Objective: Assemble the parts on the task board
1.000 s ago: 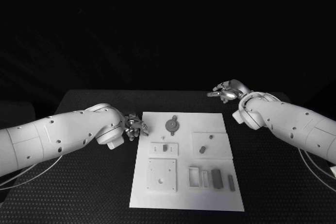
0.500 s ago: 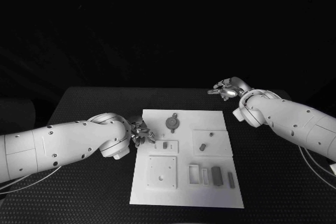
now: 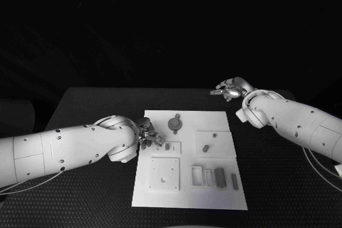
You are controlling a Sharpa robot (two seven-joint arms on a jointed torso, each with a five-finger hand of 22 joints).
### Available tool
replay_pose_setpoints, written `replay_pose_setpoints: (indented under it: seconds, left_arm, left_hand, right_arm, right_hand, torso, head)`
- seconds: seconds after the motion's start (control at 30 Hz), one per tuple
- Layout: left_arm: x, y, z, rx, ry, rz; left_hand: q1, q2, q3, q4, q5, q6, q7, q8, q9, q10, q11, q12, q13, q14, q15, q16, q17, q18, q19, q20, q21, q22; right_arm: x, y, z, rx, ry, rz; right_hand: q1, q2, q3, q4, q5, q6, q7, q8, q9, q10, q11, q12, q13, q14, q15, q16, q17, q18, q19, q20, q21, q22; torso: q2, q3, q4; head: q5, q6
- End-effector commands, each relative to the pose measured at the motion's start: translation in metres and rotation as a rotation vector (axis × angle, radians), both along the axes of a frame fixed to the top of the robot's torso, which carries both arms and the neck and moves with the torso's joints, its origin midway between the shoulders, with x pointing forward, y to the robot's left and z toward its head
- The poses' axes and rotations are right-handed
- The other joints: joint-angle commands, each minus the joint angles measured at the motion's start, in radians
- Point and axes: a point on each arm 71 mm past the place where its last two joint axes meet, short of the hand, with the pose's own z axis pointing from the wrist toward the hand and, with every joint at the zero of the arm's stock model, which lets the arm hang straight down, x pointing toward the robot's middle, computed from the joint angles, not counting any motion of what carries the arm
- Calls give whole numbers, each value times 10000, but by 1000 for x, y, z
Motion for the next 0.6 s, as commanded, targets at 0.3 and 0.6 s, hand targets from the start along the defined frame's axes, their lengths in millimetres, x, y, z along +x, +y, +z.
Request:
replay_pose_setpoints:
  seconds: [0.3,0.6]
  left_arm:
    - [0,-2,-1,459,34,-240]
    - [1,-2,-3,572,18,-270]
  left_hand:
    - [144,81,-10,64,-14,193,-64,431,406,322,-238,72,14,77,-19,64,19,79,95,-11,43,40]
    - [105,61,-31,102,-17,299,-103,502,438,381,-272,140,48,117,-38,128,45,91,147,-30,68,89]
  right_arm:
    - [0,3,0,28,43,191]
    - [0,3,0,25,42,184]
  right_hand:
    - [-75,23,59,-15,4,61,32,64,-18,-1546,-39,74,-15,-3,-48,36,-21,148,-30,13,-16,13]
    - [-76,22,62,-19,4,60,33,65,-19,-1548,-39,78,-20,-5,-47,38,-25,148,-30,13,-16,15]
  torso:
    - [-8,-8,15]
    - [-4,-14,14]
  head:
    - [-10,-78]
    - [-8,-116]
